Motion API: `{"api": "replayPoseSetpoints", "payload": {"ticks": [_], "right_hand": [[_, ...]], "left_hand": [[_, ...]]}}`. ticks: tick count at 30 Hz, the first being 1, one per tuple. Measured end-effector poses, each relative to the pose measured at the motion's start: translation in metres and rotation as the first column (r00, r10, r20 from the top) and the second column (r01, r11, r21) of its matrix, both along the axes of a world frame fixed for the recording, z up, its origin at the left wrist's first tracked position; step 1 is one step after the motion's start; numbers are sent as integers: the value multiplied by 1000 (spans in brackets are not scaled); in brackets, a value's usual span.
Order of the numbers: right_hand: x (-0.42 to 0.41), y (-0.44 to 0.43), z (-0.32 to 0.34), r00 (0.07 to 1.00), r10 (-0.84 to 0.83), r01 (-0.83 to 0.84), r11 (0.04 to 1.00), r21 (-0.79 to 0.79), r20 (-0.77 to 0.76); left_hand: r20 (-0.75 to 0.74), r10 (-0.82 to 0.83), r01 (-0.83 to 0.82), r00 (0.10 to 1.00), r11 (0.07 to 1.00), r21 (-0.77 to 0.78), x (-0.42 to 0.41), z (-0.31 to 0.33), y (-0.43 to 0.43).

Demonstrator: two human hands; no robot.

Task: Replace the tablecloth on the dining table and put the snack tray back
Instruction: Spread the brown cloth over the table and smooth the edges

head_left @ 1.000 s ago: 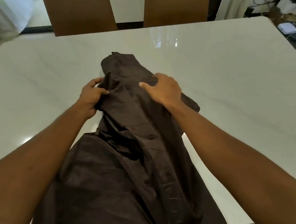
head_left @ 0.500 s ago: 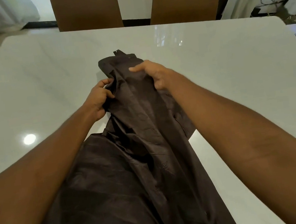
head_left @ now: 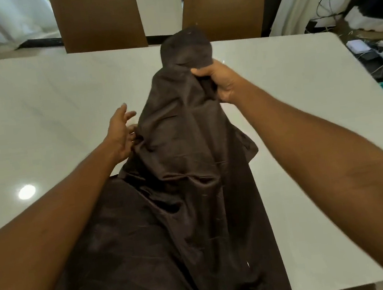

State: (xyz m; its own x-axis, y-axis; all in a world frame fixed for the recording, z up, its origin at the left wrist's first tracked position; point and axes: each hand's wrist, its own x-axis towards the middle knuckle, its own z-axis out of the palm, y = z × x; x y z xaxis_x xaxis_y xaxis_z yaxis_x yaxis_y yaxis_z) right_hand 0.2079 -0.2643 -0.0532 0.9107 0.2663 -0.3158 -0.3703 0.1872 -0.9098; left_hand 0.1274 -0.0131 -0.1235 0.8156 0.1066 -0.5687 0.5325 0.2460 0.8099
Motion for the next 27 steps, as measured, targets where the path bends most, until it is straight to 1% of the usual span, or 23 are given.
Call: {"api": "replayPoseSetpoints", "payload": {"ticks": [2, 3, 4, 5, 6, 7, 8, 10, 13, 14, 16, 17, 18, 19, 20, 21, 22, 23, 24, 25, 26, 27], "right_hand": [[3, -43, 14, 998, -62, 64, 994, -83, 34], [0, -66, 20, 995, -91, 96, 989, -114, 48], [-2, -82, 21, 992, -114, 118, 987, -106, 49], [-5, -97, 24, 990, -132, 136, 986, -92, 49], [-9, -110, 26, 988, -150, 153, 986, -69, 47], [-15, -123, 28, 985, -164, 166, 985, -55, 45], [-20, -136, 28, 983, -181, 183, 982, -46, 39], [-33, -157, 22, 976, -216, 217, 974, -63, 16], [-61, -182, 1, 947, -309, 302, 950, -79, -93], [-71, -190, -7, 930, -343, 332, 938, -97, -133], [-87, -193, -18, 914, -371, 347, 924, -160, -161], [-91, -192, -23, 916, -370, 342, 922, -184, -155], [-93, -186, -25, 920, -364, 336, 923, -187, -144], [-93, -179, -23, 929, -348, 325, 930, -175, -125], [-90, -171, -20, 941, -321, 303, 940, -157, -106], [-86, -163, -14, 953, -292, 279, 949, -149, -76], [-81, -156, -8, 961, -273, 266, 954, -137, -39], [-75, -151, -1, 963, -270, 268, 955, -127, 1], [-70, -145, 7, 963, -266, 268, 957, -115, 37], [-66, -140, 14, 962, -264, 272, 953, -131, 72], [-63, -136, 20, 958, -267, 282, 946, -160, 106], [-61, -129, 27, 954, -264, 287, 939, -189, 142]], "left_hand": [[-16, -113, 114, 993, 979, 170, 4, 6, -19], [-31, -184, 185, 982, 940, 286, 6, 7, -33], [-46, -257, 253, 965, 875, 414, 9, 4, -43], [-69, -339, 322, 938, 784, 531, 10, 5, -55], [-85, -401, 366, 912, 702, 611, 9, 6, -69], [-101, -443, 399, 891, 656, 641, 6, 8, -84], [-111, -463, 421, 879, 647, 635, 4, 8, -99], [-134, -485, 459, 864, 652, 603, 2, 13, -127], [-237, -530, 574, 814, 673, 467, 1, 18, -158], [-243, -535, 583, 809, 676, 450, 2, 15, -168], [-238, -468, 519, 851, 684, 513, -5, -6, -183], [-195, -471, 506, 860, 747, 431, -15, -19, -183], [-78, -540, 501, 838, 704, 504, -23, -36, -179], [-25, -528, 471, 849, 735, 488, -26, -27, -177], [-88, -481, 445, 872, 704, 553, -34, -16, -174], [-201, -469, 458, 860, 538, 708, -40, -9, -178], [-35, -289, 218, 957, 631, 745, -31, -8, -187], [14, -306, 204, 952, 668, 716, -32, 15, -187], [151, -217, 46, 964, 699, 714, -34, 34, -174], [291, -121, -151, 949, 636, 756, -33, 51, -161], [438, -88, -334, 894, 521, 786, -32, 67, -155], [545, -158, -465, 823, 363, 807, -32, 87, -145]]}}
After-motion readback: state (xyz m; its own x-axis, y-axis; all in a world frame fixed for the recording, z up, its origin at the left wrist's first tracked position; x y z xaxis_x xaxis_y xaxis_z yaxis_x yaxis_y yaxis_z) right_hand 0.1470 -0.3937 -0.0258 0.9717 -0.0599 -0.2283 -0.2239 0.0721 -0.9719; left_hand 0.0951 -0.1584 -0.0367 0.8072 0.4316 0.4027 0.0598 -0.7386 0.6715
